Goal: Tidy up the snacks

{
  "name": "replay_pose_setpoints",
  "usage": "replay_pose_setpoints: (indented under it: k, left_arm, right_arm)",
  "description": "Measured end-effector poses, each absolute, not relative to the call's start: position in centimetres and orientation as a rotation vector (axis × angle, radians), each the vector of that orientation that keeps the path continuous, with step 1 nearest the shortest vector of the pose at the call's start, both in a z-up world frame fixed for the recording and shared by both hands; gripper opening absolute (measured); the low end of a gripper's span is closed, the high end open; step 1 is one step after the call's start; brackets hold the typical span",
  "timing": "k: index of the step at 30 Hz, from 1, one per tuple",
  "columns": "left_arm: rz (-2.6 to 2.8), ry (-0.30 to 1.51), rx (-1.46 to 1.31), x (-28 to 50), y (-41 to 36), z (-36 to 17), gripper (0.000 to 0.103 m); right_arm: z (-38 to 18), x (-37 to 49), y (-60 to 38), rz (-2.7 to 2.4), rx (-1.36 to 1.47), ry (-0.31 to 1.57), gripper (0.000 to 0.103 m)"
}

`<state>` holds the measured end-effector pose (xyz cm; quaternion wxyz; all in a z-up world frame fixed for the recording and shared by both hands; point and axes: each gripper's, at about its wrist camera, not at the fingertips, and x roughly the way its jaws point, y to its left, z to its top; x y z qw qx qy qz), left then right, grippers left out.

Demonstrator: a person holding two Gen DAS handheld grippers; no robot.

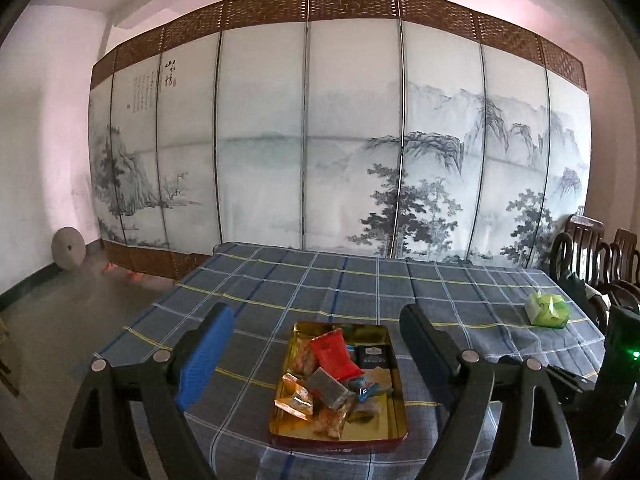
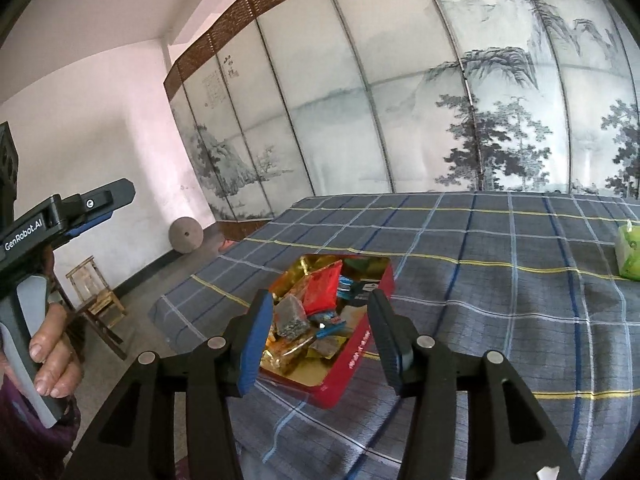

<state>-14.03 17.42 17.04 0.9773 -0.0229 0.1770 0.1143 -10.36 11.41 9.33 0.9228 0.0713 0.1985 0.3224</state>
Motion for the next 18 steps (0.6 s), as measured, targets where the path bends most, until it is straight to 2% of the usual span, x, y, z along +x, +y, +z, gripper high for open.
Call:
replay_pose_setpoints:
  k: [10,12,18]
  left_arm:
    - [0.214,0.476,-0.01,-11.9,16.6,15.0,0.087]
    - [0.213,0.51,0.006,-11.3,16.1,14.3,0.09]
    - [0.24,0.562,0.067,-9.6,14.5,12.4,0.091]
  right_arm:
    - [6.6,-7.8,4.4,0.467,0.14,0.473,0.057]
    - [5.3,-6.4,1.3,0.369,0.132,0.515,0.058]
    - [0.7,-1.8,-7.0,0.131,0.09,0.685,0.058]
